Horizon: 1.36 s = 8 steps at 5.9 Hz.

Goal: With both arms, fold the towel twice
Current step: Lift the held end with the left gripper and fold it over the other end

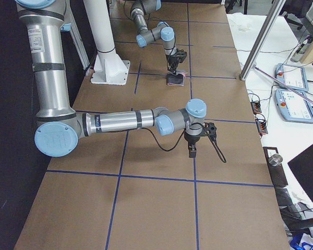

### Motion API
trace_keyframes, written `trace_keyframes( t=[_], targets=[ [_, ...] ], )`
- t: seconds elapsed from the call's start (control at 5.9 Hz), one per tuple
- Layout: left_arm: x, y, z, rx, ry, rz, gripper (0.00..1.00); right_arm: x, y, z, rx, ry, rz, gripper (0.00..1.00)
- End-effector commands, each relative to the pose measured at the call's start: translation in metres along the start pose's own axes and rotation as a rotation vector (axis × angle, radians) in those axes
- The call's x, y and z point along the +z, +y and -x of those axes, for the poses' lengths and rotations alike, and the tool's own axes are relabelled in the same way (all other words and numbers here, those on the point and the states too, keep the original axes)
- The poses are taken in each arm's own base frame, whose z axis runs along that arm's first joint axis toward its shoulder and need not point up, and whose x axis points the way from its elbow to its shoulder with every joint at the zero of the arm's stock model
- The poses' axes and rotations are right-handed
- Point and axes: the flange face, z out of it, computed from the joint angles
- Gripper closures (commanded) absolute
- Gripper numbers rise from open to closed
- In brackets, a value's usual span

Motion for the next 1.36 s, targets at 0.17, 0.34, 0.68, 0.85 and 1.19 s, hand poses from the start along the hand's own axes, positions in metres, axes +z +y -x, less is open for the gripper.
trace_keyframes(
  t=[0.17,0.34,0.68,0.85,1.19],
  targets=[
    [0.018,-0.005,-0.06,0.119,-0.025,-0.06,1.0,-0.003,0.0,-0.019,0.038,-0.016,0.006,0.0],
    [0.024,-0.004,-0.06,0.123,-0.02,-0.064,1.0,-0.003,0.0,-0.022,0.043,-0.015,0.006,0.0],
    [0.014,-0.011,-0.056,0.106,-0.002,-0.097,0.0,-0.004,-0.002,-0.02,0.039,-0.017,0.002,0.0],
    [-0.001,-0.021,-0.03,0.09,0.003,-0.122,0.0,-0.007,-0.005,-0.018,0.036,-0.018,-0.004,0.0],
    [-0.022,0.0,0.091,0.027,0.108,-0.074,0.0,-0.02,-0.019,-0.003,0.013,-0.042,-0.027,0.0]
  ],
)
